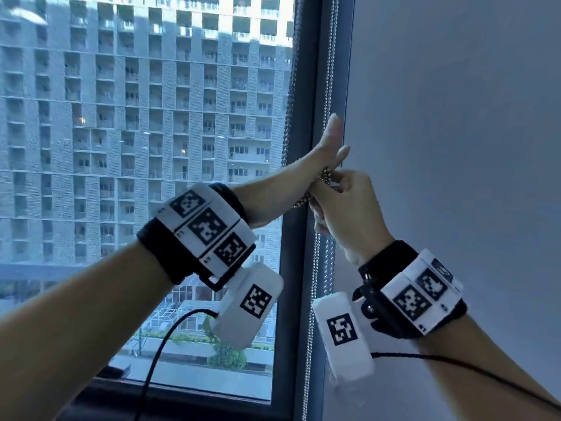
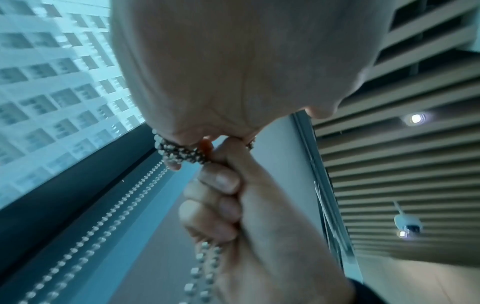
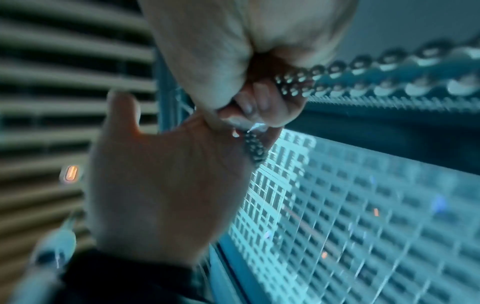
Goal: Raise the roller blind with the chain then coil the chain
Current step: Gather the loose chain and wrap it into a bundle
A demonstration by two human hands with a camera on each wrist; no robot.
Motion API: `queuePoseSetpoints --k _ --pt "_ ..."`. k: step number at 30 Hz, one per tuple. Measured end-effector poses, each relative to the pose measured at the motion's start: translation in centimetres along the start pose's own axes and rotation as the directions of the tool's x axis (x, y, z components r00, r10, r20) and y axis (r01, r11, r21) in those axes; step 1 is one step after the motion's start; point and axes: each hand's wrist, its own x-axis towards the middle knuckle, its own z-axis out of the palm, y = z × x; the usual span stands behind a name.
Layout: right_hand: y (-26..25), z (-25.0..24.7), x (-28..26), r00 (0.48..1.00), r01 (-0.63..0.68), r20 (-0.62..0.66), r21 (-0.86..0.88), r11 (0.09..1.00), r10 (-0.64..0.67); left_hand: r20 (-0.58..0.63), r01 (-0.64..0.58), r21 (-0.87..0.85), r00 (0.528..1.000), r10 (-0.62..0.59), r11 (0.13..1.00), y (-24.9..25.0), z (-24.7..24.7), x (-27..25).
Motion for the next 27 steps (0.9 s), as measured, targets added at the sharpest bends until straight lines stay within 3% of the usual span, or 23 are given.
queuePoseSetpoints --k 2,5,10,15,19,23,27 --pt "0.4 -0.1 -0.7 0.993 -0.109 0.064 0.184 0.977 0.099 -0.023 -0.011 0.032 1.0 0.011 0.999 -0.3 0.1 -0.3" --pt "0.9 -0.5 -1.4 0.99 -0.129 0.091 0.285 0.95 0.107 -0.013 -0.021 0.015 1.0 0.021 1.0 -0.5 0.2 -0.3" --pt "0.7 -0.7 -1.2 1.0 -0.013 -0.023 0.277 0.961 0.02 0.032 0.029 -0.085 0.999 -0.026 0.996 -0.1 0.2 0.8" --pt "1.1 -1.4 -2.0 0.999 0.011 0.029 0.291 0.957 -0.02 0.087 0.019 -0.293 0.996 0.007 0.956 -1.0 -0.4 1.4" --pt "1.8 -2.1 -2.0 0.986 -0.015 0.158 0.35 0.937 -0.043 0.107 0.018 -0.392 0.994 0.026 0.92 -1.5 -0.6 1.4" --pt "2.3 -2.5 -1.4 0.994 -0.039 0.11 0.365 0.93 -0.001 0.109 -0.023 -0.458 0.991 0.082 0.889 -2.1 -0.5 1.5" --pt "2.5 -2.6 -0.4 0.981 -0.186 0.15 0.509 0.841 0.126 0.032 -0.098 -0.445 0.992 0.125 0.89 -2.5 -0.9 1.6"
